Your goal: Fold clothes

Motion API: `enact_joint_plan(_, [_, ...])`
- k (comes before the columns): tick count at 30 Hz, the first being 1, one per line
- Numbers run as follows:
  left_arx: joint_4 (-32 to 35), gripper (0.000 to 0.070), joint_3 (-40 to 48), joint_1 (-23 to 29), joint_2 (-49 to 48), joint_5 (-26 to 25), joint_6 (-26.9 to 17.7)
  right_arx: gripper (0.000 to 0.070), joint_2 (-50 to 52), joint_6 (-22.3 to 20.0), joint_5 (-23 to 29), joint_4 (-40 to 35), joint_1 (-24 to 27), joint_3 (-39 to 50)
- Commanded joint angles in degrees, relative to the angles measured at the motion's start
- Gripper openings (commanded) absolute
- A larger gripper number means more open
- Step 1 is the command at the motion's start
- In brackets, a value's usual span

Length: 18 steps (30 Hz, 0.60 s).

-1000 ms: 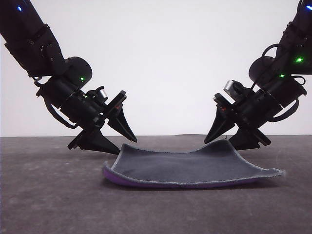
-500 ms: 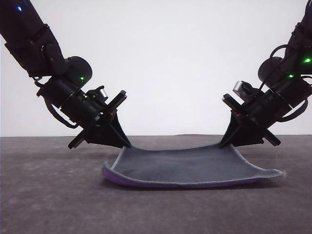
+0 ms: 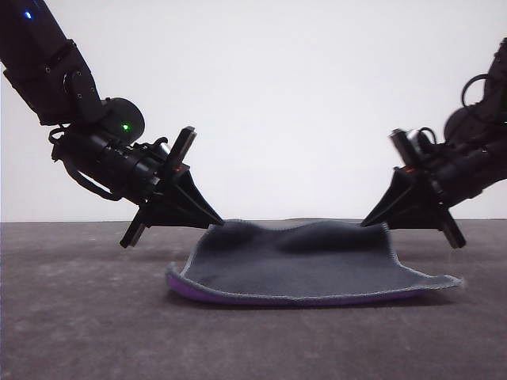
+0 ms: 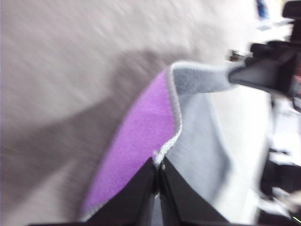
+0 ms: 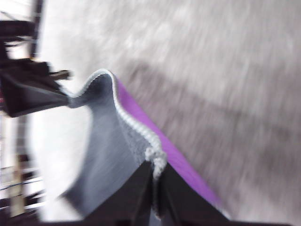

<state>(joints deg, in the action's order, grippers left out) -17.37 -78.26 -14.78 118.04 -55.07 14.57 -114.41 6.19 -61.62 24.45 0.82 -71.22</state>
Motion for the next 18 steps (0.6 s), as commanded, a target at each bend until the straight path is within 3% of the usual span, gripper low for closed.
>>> enact_joint_plan(1, [-0.8, 0.0, -1.3, -0.2, 1.5, -2.0, -1.1, 0.0006, -1.5, -3.5, -1.6, 2.4, 0.4, -0.9])
enact_joint_plan(6, [-6.1, 0.0, -1.3, -0.2, 1.5, -3.5, -3.8, 0.0006, -1.5, -8.4, -1.6, 10.3, 0.7, -0.9])
enact_joint_plan(12, [-15.5, 0.0, -1.9, -0.2, 1.4, -4.0, -10.2, 0.0006, -1.5, -13.9, -1.5, 17.9, 0.4, -0.9])
enact_joint_plan(18, [-23.2, 0.0, -2.1, -0.3, 1.4, -4.1, -15.6, 0.0006, -1.3, -16.6, -1.3, 23.3, 0.5, -0.9])
